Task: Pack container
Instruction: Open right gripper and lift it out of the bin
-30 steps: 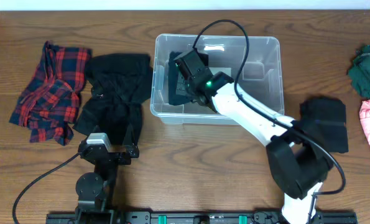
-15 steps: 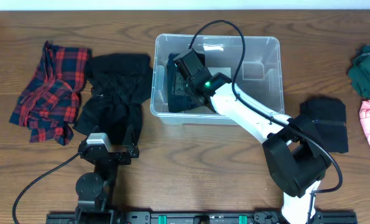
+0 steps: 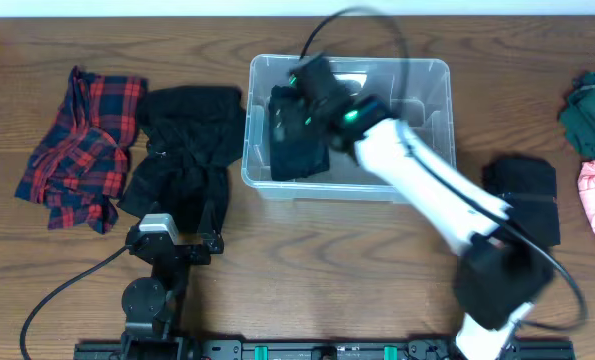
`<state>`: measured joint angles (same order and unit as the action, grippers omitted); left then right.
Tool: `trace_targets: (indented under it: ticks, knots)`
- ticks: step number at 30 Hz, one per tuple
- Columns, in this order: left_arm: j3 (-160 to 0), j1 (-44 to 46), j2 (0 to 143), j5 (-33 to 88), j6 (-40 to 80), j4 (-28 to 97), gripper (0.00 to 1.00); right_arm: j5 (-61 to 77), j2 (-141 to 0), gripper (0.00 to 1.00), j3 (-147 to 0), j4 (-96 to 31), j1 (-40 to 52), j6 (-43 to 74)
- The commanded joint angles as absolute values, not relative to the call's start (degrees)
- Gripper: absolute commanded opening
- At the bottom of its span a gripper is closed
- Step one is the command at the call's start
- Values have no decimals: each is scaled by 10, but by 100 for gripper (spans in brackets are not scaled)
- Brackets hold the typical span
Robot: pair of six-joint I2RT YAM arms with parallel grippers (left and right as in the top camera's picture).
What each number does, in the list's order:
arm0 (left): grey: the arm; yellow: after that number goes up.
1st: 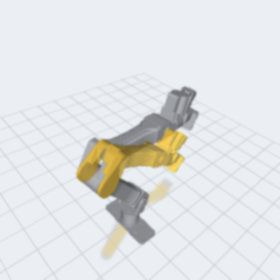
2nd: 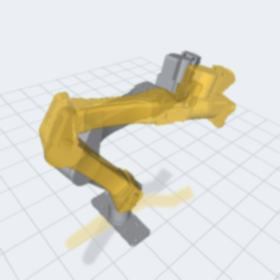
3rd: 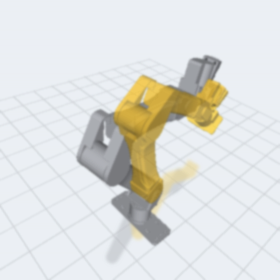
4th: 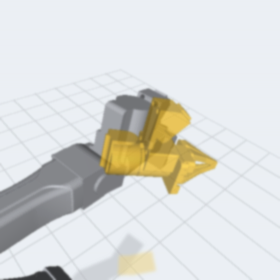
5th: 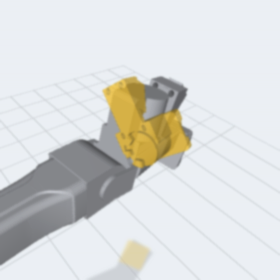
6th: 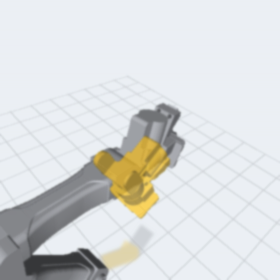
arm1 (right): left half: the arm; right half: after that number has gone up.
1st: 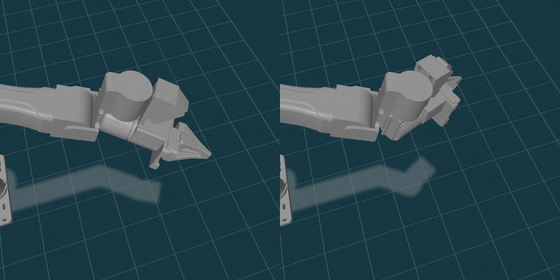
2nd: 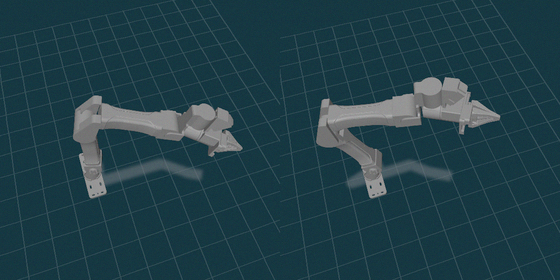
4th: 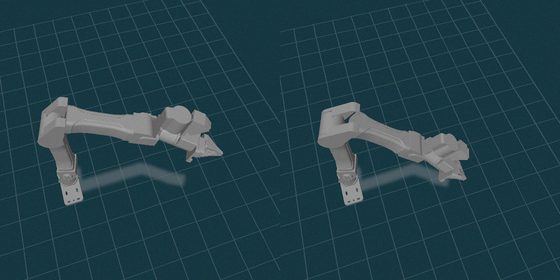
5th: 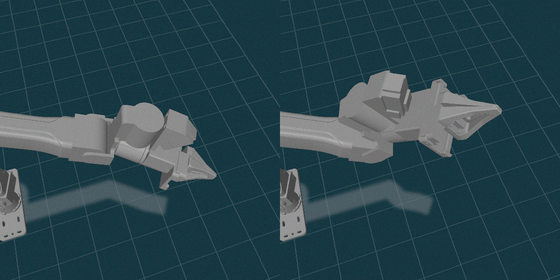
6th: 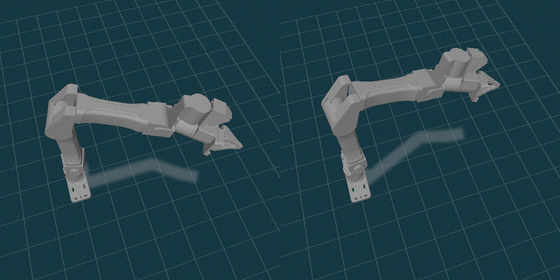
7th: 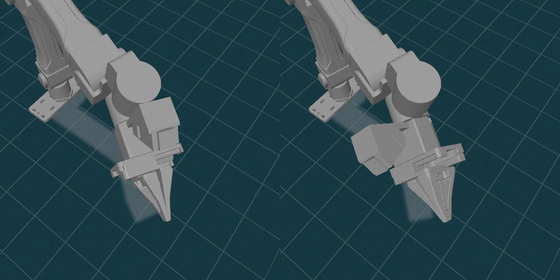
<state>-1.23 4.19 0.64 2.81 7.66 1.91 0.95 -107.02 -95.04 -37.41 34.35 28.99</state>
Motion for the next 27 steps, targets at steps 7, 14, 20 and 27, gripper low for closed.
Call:
trace_targets:
  ticks: [7, 14, 20, 27]
  knots:
    - [-2, 39, 4, 19, 73, 40, 98, 7, -907, 96, -1002, -547, 179, 226]
    - [-2, 39, 9, 19, 73, 40, 98, 5, -888, 98, -995, -712, 3, 226]
    - [-2, 39, 11, 19, 73, 40, 98, 5, -889, 99, -934, -737, -119, 227]
    - [-2, 39, 11, 19, 73, 40, 98, 44, -889, 99, -810, -651, -230, 230]
